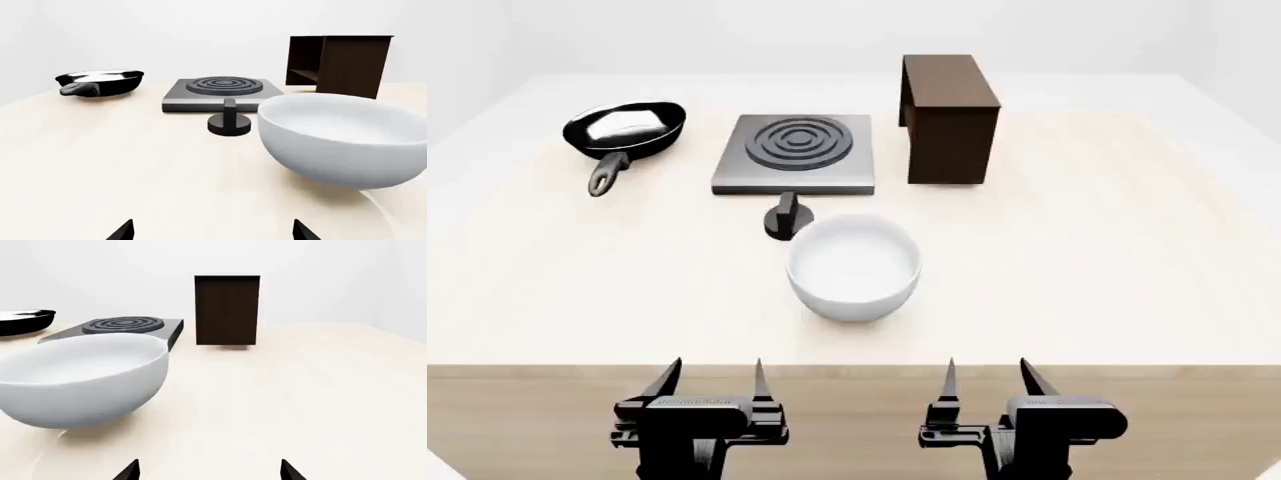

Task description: Turn on the stove.

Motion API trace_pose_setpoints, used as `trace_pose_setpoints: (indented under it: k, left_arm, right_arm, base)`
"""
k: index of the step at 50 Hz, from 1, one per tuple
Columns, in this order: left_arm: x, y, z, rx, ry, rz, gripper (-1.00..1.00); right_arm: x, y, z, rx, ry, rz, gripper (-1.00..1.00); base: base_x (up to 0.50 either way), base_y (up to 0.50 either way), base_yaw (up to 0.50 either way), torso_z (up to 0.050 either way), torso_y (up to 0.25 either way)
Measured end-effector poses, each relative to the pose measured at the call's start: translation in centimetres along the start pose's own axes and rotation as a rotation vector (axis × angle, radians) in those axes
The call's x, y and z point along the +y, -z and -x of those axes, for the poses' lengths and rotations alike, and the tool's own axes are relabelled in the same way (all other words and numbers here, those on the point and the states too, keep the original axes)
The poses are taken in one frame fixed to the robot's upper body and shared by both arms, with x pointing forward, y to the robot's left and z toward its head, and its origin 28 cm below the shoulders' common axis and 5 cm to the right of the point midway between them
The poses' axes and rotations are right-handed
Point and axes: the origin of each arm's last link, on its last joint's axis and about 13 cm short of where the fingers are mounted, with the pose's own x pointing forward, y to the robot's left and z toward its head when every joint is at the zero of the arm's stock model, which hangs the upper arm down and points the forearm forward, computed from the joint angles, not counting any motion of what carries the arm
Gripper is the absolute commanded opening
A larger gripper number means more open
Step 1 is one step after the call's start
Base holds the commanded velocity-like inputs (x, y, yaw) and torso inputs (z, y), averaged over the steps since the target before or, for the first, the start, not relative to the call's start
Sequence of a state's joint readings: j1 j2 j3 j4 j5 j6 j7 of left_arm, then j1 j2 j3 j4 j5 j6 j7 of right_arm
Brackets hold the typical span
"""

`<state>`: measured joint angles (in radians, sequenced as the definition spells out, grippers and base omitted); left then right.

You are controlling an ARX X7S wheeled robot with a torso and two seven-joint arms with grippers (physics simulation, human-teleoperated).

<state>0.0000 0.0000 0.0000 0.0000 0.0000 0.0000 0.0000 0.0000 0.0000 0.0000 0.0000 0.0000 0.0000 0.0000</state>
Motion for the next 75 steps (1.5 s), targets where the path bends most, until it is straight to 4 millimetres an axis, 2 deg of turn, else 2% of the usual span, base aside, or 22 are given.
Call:
trace_pose_setpoints:
  k: [75]
  left_arm:
    - [0.22, 0.19, -0.35, 0.016, -0.024, -0.025, 1.00]
  right_arm:
    - [0.23, -0.12, -0.10, 0.009, -0.009, 0.006, 1.00]
  base:
    - [0.00, 0.00, 0.00, 0.000, 0.000]
